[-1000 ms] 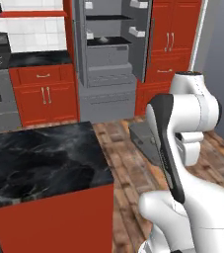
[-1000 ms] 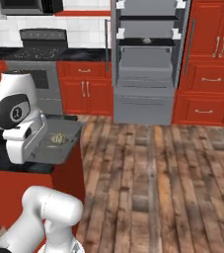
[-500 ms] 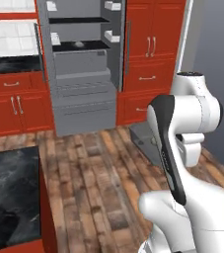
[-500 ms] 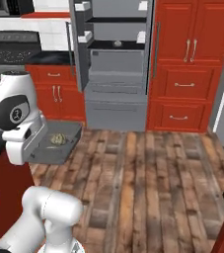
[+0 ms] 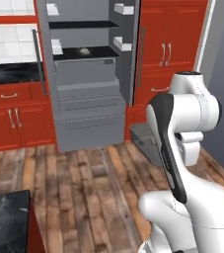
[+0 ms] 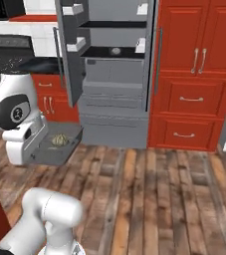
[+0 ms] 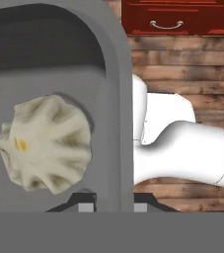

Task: Place two dumplings into each of the tupperware containers and then place the containers in the fridge.

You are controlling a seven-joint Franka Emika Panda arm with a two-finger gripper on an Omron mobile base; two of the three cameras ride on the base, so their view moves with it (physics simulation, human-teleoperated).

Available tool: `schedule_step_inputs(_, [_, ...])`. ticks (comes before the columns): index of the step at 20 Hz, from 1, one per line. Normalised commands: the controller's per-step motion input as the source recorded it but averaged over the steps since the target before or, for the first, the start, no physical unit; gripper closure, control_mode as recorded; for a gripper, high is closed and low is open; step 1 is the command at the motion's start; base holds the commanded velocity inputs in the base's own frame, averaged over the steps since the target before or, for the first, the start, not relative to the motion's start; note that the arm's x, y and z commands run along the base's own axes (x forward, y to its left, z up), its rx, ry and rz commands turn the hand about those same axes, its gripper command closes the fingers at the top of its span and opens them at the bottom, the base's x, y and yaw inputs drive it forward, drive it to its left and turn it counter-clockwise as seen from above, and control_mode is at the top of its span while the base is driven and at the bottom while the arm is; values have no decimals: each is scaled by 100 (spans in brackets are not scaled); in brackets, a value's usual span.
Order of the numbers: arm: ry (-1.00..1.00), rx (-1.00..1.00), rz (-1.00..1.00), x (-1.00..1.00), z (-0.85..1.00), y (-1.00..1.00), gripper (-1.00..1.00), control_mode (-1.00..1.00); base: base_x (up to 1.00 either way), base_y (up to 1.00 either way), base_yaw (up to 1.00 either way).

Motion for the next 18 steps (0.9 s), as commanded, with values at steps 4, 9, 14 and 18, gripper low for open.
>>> schedule_step_inputs(4, [0,0,0,0,0,0,100,100,100,-47,0])
schedule_step_inputs(9, [0,0,0,0,0,0,100,100,100,0,2])
schedule_step_inputs(14, [0,0,0,0,0,0,100,100,100,17,3])
schedule_step_inputs(18, [0,0,0,0,0,0,100,100,100,48,0])
